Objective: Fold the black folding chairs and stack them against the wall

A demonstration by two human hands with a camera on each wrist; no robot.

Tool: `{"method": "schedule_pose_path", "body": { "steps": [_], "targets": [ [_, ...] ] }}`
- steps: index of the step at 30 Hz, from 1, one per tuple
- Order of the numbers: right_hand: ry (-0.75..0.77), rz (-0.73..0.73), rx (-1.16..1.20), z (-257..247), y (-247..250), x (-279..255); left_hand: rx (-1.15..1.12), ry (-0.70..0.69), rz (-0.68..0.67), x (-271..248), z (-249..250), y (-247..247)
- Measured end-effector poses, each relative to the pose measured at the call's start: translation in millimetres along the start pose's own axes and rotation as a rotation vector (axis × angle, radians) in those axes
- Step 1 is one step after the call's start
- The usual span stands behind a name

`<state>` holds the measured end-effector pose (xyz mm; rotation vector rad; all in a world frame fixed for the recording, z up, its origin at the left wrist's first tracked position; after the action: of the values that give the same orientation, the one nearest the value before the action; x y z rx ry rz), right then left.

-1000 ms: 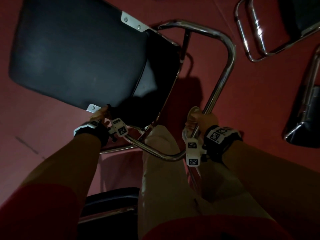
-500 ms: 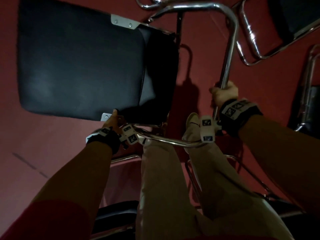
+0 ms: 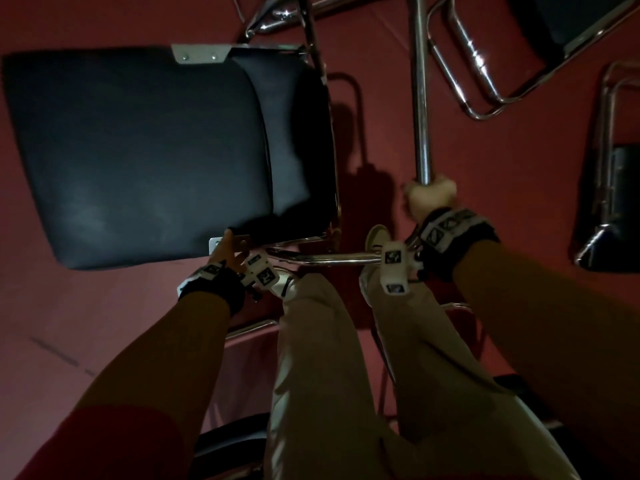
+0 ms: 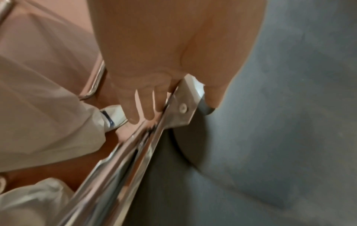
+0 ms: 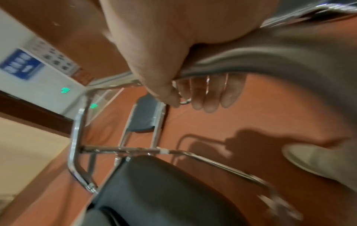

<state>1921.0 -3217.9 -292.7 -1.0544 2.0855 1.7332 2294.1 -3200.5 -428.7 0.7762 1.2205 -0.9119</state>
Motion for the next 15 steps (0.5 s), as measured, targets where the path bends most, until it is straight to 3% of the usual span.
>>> {"method": "schedule_pose_path", "body": {
  "steps": [8,13,15],
  "targets": [
    [-0.29,-0.133,0.405,70.5,-40.9,-59.8,-0.075,-0.111,0.142,-28.4,29.7,26.3],
    [-0.48,-0.156,0.803,62.6,-57.7,-49.4,-0.172,-0.117,0.116,-4.4,57.1,53.3],
    [-0.505,-0.172,0.873,61.7,-63.5,-43.4,-0.249,-0.089,-0.016,1.2,56.1,53.2]
  ]
}}
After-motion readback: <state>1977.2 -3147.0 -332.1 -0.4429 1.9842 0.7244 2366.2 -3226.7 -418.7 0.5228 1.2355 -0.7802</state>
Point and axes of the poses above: each hand's wrist, its own x-axis towards the middle knuckle, its own y-axis out of the back of the hand, z = x × y, the point moved 5 cm from there along x, towards the middle knuckle, and after that the axes turned 12 degrees about -x, right-handed, at the moved point
